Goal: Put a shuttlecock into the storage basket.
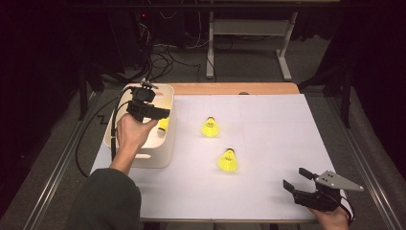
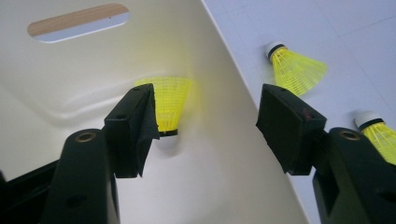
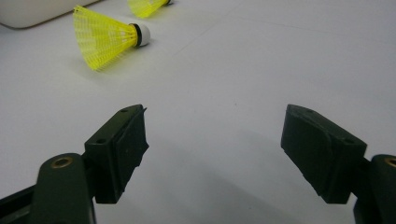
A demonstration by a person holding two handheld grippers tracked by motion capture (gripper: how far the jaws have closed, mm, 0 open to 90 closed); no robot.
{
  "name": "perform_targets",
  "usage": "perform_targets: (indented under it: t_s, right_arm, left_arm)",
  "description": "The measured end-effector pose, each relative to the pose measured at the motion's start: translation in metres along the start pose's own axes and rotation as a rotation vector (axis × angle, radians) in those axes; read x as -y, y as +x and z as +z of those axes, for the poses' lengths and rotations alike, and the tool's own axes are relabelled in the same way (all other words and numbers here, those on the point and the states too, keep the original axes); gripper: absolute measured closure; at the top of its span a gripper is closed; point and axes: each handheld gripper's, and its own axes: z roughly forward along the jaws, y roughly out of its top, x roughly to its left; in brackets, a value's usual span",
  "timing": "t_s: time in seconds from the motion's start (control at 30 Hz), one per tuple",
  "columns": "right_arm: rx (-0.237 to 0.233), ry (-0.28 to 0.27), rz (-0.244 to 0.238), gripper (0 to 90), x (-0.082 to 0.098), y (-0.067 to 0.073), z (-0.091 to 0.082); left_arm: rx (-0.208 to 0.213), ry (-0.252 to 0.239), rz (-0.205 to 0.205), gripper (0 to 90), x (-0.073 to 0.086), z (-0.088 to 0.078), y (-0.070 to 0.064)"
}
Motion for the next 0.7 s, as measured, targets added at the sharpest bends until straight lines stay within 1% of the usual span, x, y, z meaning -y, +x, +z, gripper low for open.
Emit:
perform_targets:
  t_s: [0.1, 0.27, 0.53, 0.7]
  right_arm:
    - [0.000, 0.000, 0.002, 22.8, 0.000, 0.000, 0.000]
    - [-0.001, 0.000, 0.000, 22.9, 0.000, 0.000, 0.000]
    - [-0.002, -0.001, 0.001, 22.9, 0.000, 0.000, 0.000]
    - [-0.004, -0.002, 0.002, 22.8, 0.000, 0.000, 0.000]
  left_arm:
    - [-0.003, -0.007, 0.013, 37.1, 0.000, 0.000, -0.003]
    - [0.023, -0.023, 0.021, 36.9, 0.000, -0.002, -0.008]
    - [0.055, -0.020, 0.048, 37.7, -0.002, 0.002, -0.019]
    - [0.065, -0.021, 0.058, 38.0, -0.002, 0.003, -0.024]
